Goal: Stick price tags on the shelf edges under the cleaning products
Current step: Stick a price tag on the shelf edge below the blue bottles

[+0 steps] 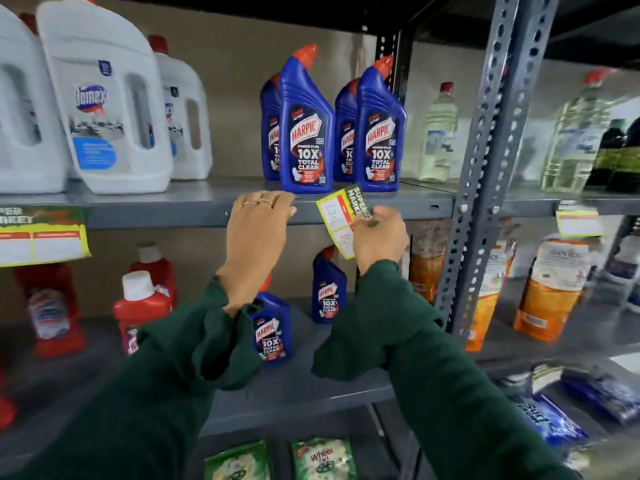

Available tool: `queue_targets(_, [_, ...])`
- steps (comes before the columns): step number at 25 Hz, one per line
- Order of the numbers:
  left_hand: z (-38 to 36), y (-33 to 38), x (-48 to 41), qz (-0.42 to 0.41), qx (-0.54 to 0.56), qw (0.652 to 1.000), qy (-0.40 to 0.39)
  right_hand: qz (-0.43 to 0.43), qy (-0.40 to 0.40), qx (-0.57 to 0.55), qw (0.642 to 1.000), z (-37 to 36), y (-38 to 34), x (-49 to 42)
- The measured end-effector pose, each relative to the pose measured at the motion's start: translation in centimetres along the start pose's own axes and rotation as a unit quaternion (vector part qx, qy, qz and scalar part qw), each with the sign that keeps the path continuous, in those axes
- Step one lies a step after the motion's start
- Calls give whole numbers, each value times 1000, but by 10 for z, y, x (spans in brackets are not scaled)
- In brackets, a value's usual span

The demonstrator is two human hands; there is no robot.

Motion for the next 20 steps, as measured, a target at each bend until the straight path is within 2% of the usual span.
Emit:
queue_targets(3, [1,1,3,1,4,1000,26,19,22,-73,997,16,-4,2])
queue_targets(5, [2,1,4,6,12,1000,27,86,16,-100,991,23,-19,6])
queue_targets(9, [18,14,-1,31,201,979,-24,179,-101,-108,973,9,-36,9])
queue_targets(11, [12,34,1,-10,174,982,-78,198,-122,-99,967,6,-35,7])
queue_targets(14, [6,35,0,8,124,989,-86,256,-133,-49,956,7,-44,7])
queue_targets(18, [1,30,-2,30,128,985,-110,397,-155,111,898,0,-63,8])
queue_targets(20, [-3,28,-2,46,135,982,-125,401,-182,135,887,-7,-61,3])
Point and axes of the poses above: each hand's wrist, its own x-axis away from the middle knuckle, its own z-axis out of the back of the hand, y = z × x, the point moved 9 cm from there along -x, towards the middle knuckle, and after that the axes turned 15 degrees about z, right-handed, at the moved point
